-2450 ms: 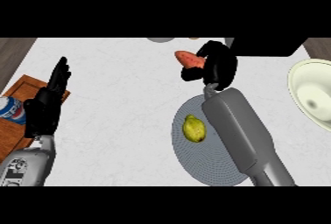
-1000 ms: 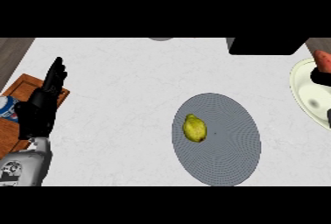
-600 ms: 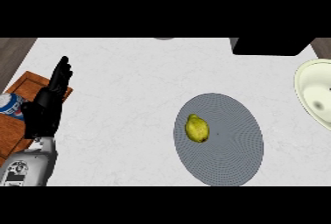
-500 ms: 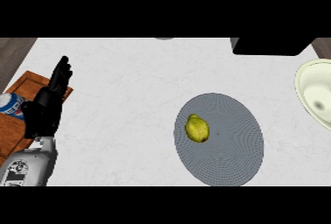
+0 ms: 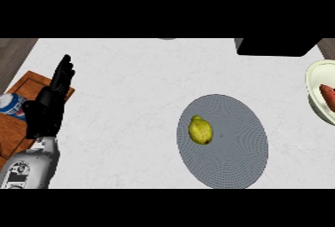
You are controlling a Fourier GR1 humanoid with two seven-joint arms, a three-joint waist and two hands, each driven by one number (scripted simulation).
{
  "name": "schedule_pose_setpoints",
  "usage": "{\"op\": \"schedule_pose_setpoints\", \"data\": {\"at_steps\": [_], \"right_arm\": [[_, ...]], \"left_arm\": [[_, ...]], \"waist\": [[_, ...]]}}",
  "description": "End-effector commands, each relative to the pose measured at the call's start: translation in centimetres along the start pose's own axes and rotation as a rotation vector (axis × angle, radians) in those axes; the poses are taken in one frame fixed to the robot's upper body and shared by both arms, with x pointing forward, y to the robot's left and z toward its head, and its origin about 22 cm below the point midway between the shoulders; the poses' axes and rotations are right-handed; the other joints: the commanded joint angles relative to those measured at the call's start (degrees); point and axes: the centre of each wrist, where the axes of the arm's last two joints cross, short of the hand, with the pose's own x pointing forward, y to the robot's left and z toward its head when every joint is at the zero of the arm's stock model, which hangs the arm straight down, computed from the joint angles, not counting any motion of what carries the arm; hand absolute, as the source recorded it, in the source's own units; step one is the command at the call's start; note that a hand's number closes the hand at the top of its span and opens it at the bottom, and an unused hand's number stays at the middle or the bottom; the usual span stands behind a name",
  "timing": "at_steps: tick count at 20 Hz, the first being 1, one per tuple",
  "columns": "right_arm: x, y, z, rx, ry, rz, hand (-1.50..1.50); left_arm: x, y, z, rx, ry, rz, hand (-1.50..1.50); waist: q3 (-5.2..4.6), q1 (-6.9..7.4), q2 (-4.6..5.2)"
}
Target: Pick the sweet potato from the placemat and place it in the bowl
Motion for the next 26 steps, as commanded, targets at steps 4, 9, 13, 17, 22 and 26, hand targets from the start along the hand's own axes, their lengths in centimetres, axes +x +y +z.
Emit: {"op": "schedule_pose_setpoints", "data": {"at_steps": [4, 9, 13, 17, 22, 26], "right_arm": [[-2.2, -1.6, -0.7, -0.072, -0.034, -0.161, -1.5], [-3.4, -4.0, -1.8, -0.044, 0.005, -0.281, -1.5], [-6.1, -5.7, -1.0, -0.033, -0.021, -0.333, -1.5], [-9.9, -6.7, 1.6, 0.008, -0.051, -0.408, -1.5], [-11.4, -10.6, 3.2, 0.072, -0.096, -0.428, -1.5], [-10.9, -10.9, 6.9, 0.119, -0.102, -0.432, -1.5]], "left_arm": [[1.0, 1.2, 0.0, 0.021, 0.001, -0.003, 0.0], [-0.3, 1.2, -0.3, 0.019, 0.024, -0.014, 0.0], [-0.9, 0.0, -0.5, 0.03, 0.028, -0.001, 0.0], [-1.5, -0.6, -0.1, 0.039, 0.031, -0.014, 0.0], [-2.3, 2.0, 0.7, 0.05, 0.023, -0.031, 0.0], [-1.7, 0.8, 0.1, 0.039, 0.028, -0.021, 0.0]], "waist": [[-0.17, -0.78, -0.49], [-0.3, -1.75, -0.79], [-0.41, -2.77, -1.08], [-0.44, -3.14, -1.2], [-0.5, -3.31, -1.27], [-0.48, -3.08, -1.19]]}}
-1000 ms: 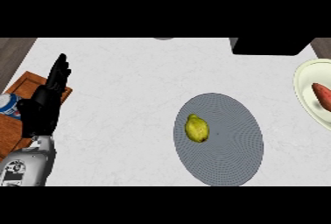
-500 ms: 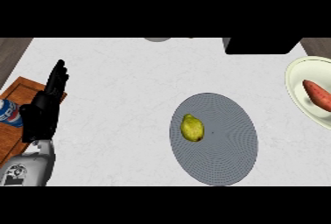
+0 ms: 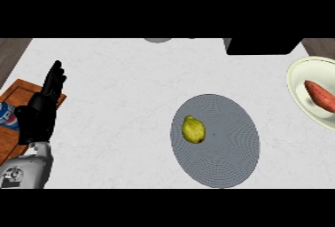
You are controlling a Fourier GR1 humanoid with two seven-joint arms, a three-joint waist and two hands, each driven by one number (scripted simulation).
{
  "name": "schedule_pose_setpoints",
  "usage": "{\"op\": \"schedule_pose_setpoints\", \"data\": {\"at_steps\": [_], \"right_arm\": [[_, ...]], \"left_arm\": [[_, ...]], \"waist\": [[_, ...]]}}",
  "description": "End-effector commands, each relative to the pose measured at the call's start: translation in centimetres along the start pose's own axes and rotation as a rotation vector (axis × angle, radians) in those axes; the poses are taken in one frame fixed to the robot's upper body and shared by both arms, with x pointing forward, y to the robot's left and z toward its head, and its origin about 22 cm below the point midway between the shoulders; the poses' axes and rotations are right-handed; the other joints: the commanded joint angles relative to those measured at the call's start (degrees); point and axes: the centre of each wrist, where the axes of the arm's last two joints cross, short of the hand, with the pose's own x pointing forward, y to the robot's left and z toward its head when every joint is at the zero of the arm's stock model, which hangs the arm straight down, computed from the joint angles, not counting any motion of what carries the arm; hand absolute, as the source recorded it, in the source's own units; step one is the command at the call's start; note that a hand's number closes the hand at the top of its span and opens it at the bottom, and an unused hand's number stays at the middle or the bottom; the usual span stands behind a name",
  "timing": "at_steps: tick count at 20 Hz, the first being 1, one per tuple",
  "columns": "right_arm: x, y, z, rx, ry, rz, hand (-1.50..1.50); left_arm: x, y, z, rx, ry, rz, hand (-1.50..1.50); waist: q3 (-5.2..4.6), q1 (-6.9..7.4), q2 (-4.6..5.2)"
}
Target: Pick the sweet potato from the placemat and place it in the bowl
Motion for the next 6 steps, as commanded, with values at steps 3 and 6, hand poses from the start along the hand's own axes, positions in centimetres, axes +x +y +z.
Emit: {"op": "schedule_pose_setpoints", "data": {"at_steps": [3, 6], "right_arm": [[0.8, -1.6, 6.2, 0.012, -0.017, -0.038, -1.5], [0.5, -1.5, 7.3, 0.019, -0.021, -0.031, -1.5]], "left_arm": [[-0.2, 0.3, 0.0, 0.002, 0.01, -0.004, 0.0], [0.8, 0.2, 0.1, -0.015, -0.007, -0.01, 0.0]], "waist": [[-0.02, 0.02, 0.02], [0.06, 0.68, 0.18]]}}
